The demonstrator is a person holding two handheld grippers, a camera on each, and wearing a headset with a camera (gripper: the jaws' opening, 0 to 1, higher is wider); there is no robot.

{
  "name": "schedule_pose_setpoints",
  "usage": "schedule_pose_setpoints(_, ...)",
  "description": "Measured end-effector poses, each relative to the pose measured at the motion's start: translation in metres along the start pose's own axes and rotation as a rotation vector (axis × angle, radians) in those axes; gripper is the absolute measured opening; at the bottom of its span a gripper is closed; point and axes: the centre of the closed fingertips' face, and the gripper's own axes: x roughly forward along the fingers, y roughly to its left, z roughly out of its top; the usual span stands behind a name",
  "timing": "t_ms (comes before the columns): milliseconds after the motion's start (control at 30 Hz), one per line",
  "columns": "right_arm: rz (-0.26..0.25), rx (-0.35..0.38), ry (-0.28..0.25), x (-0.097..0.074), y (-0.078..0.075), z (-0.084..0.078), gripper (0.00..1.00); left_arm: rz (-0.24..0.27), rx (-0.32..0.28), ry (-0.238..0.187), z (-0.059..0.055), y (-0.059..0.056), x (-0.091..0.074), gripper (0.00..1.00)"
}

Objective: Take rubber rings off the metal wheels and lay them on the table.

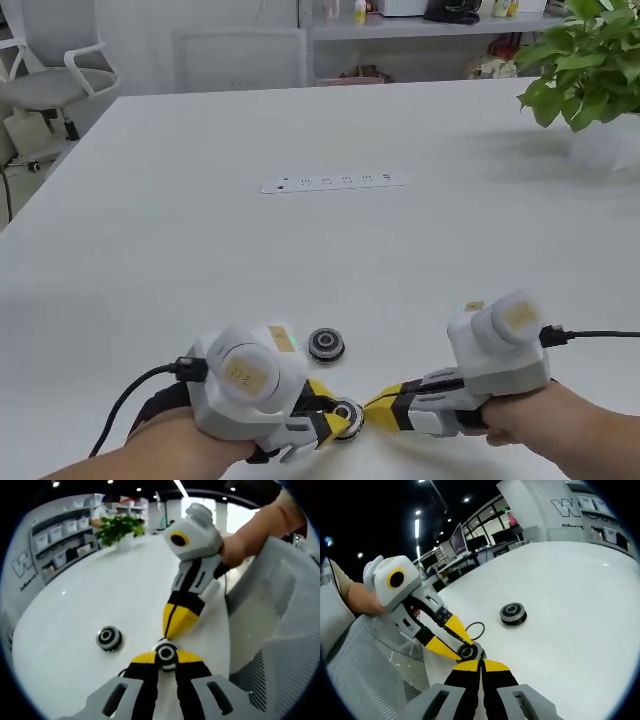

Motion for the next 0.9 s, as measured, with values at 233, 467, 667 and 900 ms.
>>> schedule_pose_setpoints(233,0.005,-0.038,0.011,0.001,0.003,-0.002,0.0,0.004,0.002,0.004,0.0,0.0,0.0,0.12)
schedule_pose_setpoints(467,0.011,-0.026,0.008,0.002,0.005,-0.001,0.0,0.005,0.0,0.004,0.0,0.0,0.0,0.12)
schedule_pose_setpoints(667,0.033,-0.023,0.003,0.004,0.01,0.001,0.0,0.014,0.007,0.017,0.0,0.0,0.0,0.12)
schedule_pose_setpoints(900,0.072,-0.077,-0.062,0.009,0.021,0.015,0.0,0.015,0.007,0.011,0.001,0.0,0.0,0.12)
